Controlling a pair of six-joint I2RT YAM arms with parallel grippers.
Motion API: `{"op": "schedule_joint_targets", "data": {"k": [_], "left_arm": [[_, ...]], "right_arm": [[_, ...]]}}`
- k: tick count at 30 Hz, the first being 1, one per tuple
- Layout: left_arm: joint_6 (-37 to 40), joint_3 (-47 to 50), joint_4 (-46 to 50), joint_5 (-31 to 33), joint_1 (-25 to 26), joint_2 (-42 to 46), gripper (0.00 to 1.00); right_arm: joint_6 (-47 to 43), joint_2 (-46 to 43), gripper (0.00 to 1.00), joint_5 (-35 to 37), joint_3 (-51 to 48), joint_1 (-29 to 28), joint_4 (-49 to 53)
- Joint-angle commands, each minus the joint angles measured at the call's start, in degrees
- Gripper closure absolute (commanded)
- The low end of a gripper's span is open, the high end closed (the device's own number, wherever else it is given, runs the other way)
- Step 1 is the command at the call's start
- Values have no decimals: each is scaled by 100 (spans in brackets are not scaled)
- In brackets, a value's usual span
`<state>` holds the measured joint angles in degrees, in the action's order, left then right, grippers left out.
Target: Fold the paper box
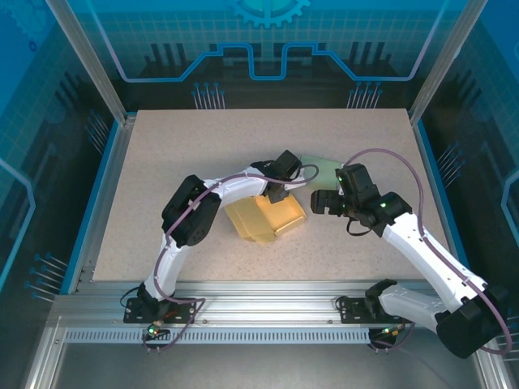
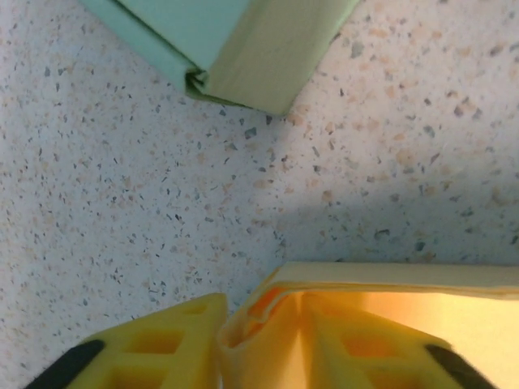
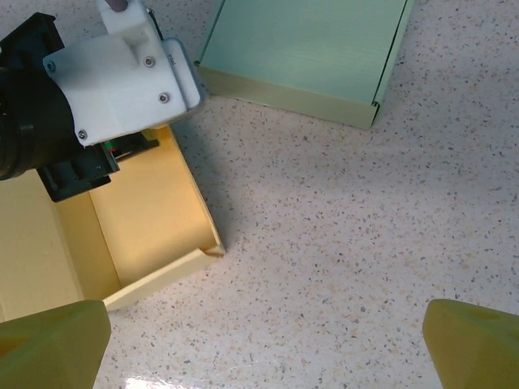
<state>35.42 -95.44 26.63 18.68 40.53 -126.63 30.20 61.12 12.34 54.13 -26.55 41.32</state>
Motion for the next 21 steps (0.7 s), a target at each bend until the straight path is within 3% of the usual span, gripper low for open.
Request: {"op": "schedule_joint_targets", "data": {"k": [1,5,12,18,21], "left_arm": [[298,31,-183,245,-37,-116,77],[507,187,-343,333,-32,-143,88],[677,273,-488,433,-18,-303,88],[835,201,-630,655,-43,-559,86],[768,131,-634,686,-54,-499,76]], "right_arm": [[8,-83,0,-82,-87,101,-23],[21,-70,0,-120,-87,106,-70],[29,-13,0,-144,-71,114,-72],[13,-41,0,-144,-60,115,-45],[4,-30,0,-139,-52,126,-28]]}}
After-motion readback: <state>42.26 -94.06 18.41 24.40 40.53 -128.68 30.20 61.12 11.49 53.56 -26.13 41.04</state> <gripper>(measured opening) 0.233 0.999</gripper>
